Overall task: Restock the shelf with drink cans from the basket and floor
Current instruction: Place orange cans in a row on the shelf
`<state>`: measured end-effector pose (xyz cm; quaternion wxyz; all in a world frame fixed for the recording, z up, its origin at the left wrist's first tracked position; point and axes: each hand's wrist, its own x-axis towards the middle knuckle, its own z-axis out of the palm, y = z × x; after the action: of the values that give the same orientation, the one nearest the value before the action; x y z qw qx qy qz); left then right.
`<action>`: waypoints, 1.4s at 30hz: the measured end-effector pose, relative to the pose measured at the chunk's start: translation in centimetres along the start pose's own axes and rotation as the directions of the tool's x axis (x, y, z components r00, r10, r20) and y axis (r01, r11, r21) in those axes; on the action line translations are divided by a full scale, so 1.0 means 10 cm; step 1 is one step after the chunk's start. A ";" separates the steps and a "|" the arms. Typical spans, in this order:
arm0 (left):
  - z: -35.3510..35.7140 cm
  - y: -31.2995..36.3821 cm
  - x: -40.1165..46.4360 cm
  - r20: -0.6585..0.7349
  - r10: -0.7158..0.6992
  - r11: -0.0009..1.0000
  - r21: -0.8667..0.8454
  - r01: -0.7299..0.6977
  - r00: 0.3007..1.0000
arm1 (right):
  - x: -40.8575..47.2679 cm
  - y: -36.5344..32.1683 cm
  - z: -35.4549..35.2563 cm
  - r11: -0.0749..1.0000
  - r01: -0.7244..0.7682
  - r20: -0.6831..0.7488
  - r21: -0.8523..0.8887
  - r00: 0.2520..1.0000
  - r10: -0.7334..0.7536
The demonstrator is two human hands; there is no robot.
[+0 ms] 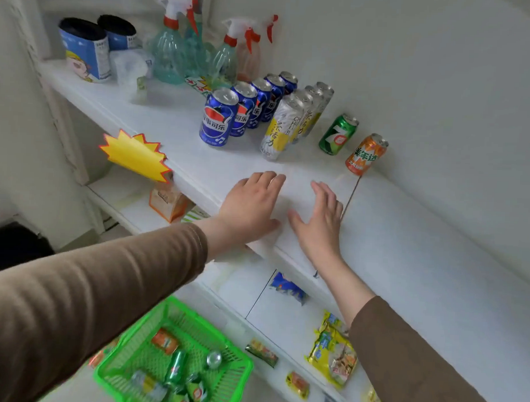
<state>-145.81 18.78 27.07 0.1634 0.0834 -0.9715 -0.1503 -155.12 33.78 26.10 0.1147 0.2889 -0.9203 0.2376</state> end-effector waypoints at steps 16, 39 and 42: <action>0.92 -0.85 -2.78 0.165 -0.238 0.969 0.108 0.222 0.957 | -2.33 -0.46 1.25 0.938 0.334 0.229 -0.091 0.924 -0.307; 4.85 -1.95 -4.25 0.551 -0.435 0.898 0.214 0.383 0.712 | -4.11 1.38 5.76 0.997 -0.070 0.745 -0.040 0.663 0.077; 5.15 -2.08 -4.25 0.575 -0.411 0.909 0.204 0.363 0.708 | -4.13 1.48 6.20 0.995 -0.075 0.757 -0.063 0.646 0.097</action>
<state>-121.45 21.84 -38.40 -0.1945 0.2387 -0.9374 -0.1629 -135.06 32.90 -47.09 -0.2882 0.3163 -0.8995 0.0882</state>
